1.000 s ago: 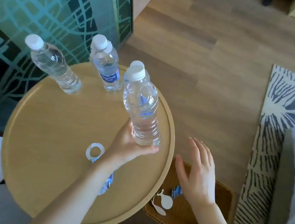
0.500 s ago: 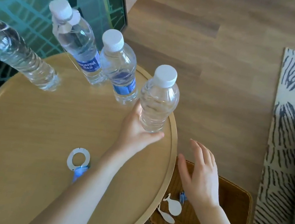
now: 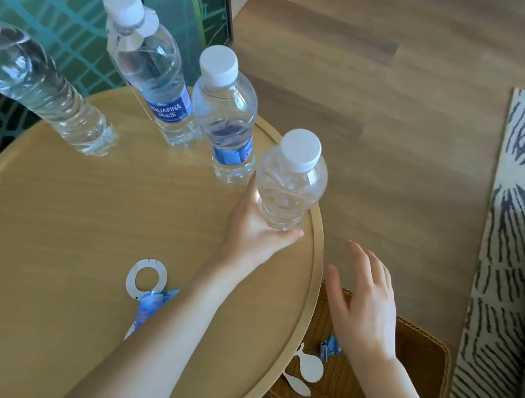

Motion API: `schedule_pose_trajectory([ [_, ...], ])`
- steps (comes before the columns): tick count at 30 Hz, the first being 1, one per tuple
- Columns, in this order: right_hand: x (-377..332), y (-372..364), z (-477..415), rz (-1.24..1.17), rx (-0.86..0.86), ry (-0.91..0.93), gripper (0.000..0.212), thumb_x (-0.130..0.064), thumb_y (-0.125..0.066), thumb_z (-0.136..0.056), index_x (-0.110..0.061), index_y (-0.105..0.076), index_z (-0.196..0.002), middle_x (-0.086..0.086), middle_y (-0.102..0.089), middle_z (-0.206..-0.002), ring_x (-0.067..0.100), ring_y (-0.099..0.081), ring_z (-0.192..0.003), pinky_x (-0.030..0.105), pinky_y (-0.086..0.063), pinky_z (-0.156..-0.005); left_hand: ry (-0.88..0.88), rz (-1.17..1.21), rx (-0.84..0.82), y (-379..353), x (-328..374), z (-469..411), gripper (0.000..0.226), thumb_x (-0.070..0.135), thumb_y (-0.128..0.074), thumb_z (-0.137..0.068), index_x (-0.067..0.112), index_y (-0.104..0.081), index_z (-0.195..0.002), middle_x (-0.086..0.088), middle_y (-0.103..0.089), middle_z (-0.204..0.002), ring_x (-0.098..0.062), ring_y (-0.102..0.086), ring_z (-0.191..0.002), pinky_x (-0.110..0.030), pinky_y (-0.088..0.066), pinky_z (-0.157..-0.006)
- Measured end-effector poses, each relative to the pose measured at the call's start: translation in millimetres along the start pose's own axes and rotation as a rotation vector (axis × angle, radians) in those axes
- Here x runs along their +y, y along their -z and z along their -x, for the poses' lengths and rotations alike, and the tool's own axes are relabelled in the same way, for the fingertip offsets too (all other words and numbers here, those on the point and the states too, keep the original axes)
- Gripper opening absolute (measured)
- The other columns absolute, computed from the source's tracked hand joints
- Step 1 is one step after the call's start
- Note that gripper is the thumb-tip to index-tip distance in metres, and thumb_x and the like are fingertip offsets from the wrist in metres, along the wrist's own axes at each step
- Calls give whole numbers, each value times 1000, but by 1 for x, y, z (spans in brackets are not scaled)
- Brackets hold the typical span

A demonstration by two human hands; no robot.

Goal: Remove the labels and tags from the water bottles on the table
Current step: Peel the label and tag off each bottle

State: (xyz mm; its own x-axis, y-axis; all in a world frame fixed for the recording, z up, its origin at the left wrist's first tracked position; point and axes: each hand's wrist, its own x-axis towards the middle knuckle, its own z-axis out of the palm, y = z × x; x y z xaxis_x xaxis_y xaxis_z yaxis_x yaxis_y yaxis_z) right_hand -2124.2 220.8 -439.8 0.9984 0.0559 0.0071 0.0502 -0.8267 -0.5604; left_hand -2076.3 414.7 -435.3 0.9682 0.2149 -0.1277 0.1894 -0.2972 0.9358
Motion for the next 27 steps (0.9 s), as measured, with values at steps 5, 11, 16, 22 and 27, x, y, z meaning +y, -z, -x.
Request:
schedule_pose_trajectory([
  [5, -15, 13, -1, -7, 11, 23, 43, -33, -56, -100, -12, -54, -137, 9, -62, -132, 16, -42, -123, 35, -38, -97, 31, 63, -8, 24, 12, 23, 81, 30, -88, -62, 43, -44, -130, 27, -55, -129, 8, -47, -126, -6, -34, -97],
  [11, -50, 39, -4, -2, 32, 74, 53, -45, -45, -98, -10, -54, -137, 10, -62, -130, 17, -44, -122, 38, -42, -96, 87, 125, 138, 85, 20, 47, 61, 21, -86, -70, 24, -55, -122, 8, -60, -126, -5, -56, -123, -35, -43, -111],
  [16, -75, 48, -6, -2, 72, 109, 47, -34, -53, -96, -7, -57, -134, 10, -64, -125, 17, -45, -117, 36, -39, -95, 31, 67, 246, 108, 38, 19, 71, 16, -86, -75, 20, -49, -135, 5, -56, -134, -6, -54, -125, -30, -41, -111],
  [22, -83, 33, 1, 12, 39, 84, 44, -29, -54, -98, -3, -60, -132, 11, -66, -125, 24, -53, -118, 38, -45, -96, 18, -30, 141, 99, 43, -25, 81, 29, -87, -72, 25, -41, -138, 13, -51, -140, -3, -45, -130, -26, -38, -105],
  [27, -65, 9, 20, 61, -26, 41, 43, -19, -67, -95, -4, -59, -135, 11, -66, -127, 32, -59, -118, 39, -46, -99, -38, 1, 162, 92, 31, -45, 59, 23, -89, -70, 20, -51, -116, 12, -64, -113, 9, -57, -102, -14, -43, -89],
])
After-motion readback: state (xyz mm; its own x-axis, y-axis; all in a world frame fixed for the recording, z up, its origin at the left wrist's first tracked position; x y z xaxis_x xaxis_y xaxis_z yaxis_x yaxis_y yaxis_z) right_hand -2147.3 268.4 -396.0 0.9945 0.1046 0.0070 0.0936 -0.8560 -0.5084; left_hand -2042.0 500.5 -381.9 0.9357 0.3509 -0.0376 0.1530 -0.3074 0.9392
